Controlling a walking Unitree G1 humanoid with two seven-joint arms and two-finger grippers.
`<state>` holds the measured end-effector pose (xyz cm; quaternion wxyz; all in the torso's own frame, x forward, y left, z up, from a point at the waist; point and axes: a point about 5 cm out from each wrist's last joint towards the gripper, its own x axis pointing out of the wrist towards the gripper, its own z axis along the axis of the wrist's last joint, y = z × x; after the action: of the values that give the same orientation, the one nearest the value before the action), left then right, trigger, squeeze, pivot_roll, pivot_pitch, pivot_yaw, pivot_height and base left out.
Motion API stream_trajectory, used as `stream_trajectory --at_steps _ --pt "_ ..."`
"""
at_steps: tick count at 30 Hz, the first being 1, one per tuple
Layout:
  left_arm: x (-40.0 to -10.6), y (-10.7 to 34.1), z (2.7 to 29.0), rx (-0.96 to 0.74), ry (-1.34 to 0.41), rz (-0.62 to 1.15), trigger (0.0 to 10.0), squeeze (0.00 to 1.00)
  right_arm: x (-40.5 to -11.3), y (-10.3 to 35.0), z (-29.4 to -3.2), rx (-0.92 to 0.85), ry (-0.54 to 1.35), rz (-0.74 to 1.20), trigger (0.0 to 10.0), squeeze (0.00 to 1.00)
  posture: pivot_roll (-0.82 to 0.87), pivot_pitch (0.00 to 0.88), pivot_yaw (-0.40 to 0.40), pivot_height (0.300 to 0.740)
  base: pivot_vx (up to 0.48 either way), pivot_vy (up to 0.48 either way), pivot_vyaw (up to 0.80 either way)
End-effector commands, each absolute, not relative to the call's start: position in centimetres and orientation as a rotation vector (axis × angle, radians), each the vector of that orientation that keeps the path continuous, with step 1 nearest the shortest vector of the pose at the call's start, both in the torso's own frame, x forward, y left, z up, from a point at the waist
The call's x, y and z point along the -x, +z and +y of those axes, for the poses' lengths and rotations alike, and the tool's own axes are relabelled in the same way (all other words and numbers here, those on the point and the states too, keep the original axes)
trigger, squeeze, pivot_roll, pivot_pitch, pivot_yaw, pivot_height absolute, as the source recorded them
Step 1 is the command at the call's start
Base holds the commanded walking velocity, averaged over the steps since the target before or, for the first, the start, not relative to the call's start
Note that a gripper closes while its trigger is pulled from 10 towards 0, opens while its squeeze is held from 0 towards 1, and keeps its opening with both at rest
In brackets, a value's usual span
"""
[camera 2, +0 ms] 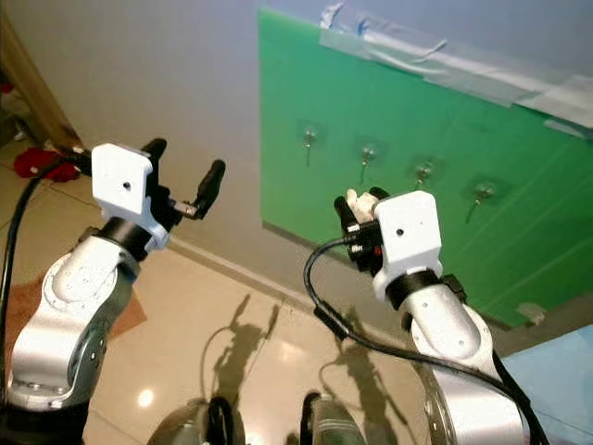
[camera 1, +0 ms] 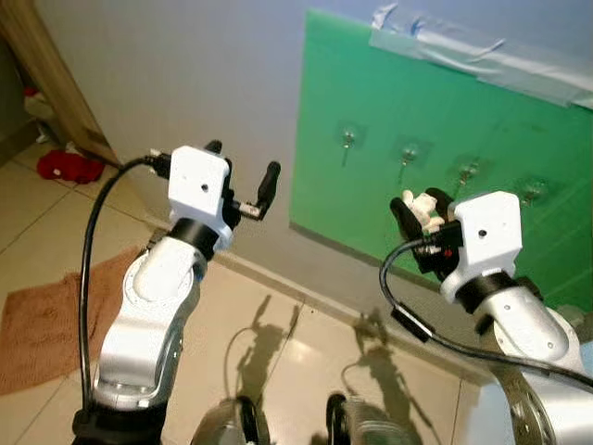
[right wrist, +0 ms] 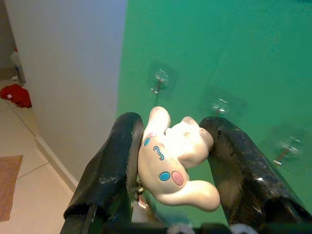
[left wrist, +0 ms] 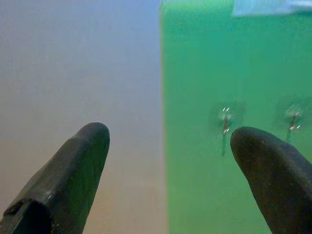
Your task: Hang keys on a hook
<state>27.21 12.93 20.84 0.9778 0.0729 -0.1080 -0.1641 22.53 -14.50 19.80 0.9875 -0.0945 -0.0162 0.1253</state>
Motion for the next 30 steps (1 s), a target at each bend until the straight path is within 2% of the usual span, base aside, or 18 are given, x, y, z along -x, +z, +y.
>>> stream_trajectory --at_steps 1,13,24,30 --pt "-26.9 21.4 12.3 -0.165 -0.366 -0.237 10.0 0.00 -22.2 20.5 -14.8 0.194 0.238 -0.054 0.0 0.00 -0.12 0.157 -0.014 0.740 0.461 0.000 0.00" --pt "-26.7 21.8 11.4 -0.204 -0.431 -0.254 10.0 0.00 -22.8 20.6 -14.2 0.191 0.261 -0.047 0.0 0.00 -0.11 0.161 -0.024 0.740 0.468 0.000 0.00" --pt "-27.1 22.4 11.7 -0.195 -0.410 -0.270 10.0 0.00 -24.6 22.2 -13.1 0.187 0.318 -0.114 0.0 0.00 -0.09 0.171 -0.031 0.740 0.000 0.000 0.00" --pt "-27.9 23.4 12.4 -0.209 -0.392 -0.281 10.0 0.00 -27.5 21.3 -11.7 0.154 0.351 -0.108 0.0 0.00 -0.08 0.198 -0.022 0.740 0.000 0.000 0.00"
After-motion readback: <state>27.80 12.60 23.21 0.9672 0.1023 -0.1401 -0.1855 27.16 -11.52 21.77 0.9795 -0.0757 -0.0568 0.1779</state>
